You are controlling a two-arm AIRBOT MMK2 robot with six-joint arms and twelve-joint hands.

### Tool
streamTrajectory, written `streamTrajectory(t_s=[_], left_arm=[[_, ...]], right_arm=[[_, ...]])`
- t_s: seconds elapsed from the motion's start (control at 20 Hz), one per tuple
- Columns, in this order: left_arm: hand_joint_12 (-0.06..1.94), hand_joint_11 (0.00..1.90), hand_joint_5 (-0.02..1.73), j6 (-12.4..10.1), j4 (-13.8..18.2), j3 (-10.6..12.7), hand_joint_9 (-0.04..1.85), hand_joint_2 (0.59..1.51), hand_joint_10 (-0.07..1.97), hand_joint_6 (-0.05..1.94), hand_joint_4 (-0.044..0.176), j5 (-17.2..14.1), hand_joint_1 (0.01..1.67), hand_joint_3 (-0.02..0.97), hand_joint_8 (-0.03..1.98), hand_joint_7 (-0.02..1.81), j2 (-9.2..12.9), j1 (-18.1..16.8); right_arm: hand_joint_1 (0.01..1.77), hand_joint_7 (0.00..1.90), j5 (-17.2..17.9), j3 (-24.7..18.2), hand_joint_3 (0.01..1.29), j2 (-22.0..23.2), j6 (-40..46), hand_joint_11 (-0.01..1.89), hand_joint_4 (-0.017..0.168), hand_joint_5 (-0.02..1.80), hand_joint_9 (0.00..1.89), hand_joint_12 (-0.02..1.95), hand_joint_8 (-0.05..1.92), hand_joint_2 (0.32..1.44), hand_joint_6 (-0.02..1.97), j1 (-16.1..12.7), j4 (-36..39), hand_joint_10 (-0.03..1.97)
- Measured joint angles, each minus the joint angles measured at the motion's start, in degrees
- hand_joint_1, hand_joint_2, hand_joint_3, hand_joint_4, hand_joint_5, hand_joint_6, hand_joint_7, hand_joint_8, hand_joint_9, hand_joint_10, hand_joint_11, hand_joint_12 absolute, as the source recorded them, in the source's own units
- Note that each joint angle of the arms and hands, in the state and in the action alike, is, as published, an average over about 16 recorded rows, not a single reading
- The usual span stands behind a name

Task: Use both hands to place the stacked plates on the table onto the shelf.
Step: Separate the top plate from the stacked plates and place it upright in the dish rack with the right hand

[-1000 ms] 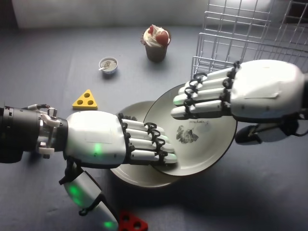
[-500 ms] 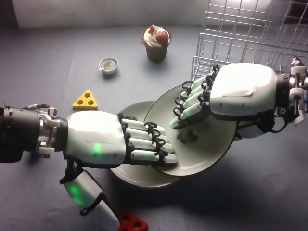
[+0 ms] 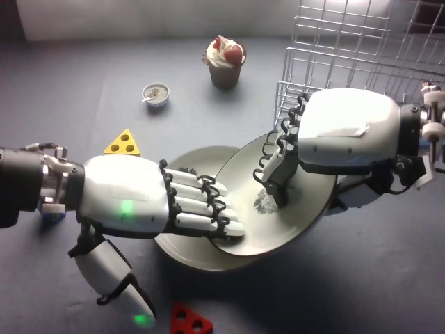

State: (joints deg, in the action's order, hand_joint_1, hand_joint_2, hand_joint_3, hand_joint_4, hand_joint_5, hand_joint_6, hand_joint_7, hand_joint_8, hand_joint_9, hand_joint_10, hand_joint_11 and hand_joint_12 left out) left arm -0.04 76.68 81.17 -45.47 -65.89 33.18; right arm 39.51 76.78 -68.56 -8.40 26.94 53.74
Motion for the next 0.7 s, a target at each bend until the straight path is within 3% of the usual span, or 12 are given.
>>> streamTrajectory(t_s=[0.2, 0.7], left_arm=[[0.0, 0.04, 0.01, 0.04, -1.65, -0.46, 0.04, 0.903, 0.01, -0.01, 0.004, -0.16, 0.13, 0.004, 0.0, 0.02, 2.58, -1.55], [0.0, 0.03, 0.02, 0.1, -4.85, -1.48, 0.03, 0.907, 0.01, 0.0, 0.002, -0.16, 0.11, 0.004, 0.01, 0.03, 11.63, -3.79]], right_arm=[[1.41, 1.19, -0.2, -2.29, 0.01, 1.38, 2.62, 0.93, -0.005, 0.98, 1.06, 0.84, -0.01, 0.86, 0.7, -1.6, 0.28, 0.33], [1.46, 1.33, 0.12, -5.59, 0.01, 6.52, 18.43, 0.96, -0.004, 1.04, 1.2, 1.34, 0.0, 0.88, 0.8, -8.9, 1.4, 0.49]])
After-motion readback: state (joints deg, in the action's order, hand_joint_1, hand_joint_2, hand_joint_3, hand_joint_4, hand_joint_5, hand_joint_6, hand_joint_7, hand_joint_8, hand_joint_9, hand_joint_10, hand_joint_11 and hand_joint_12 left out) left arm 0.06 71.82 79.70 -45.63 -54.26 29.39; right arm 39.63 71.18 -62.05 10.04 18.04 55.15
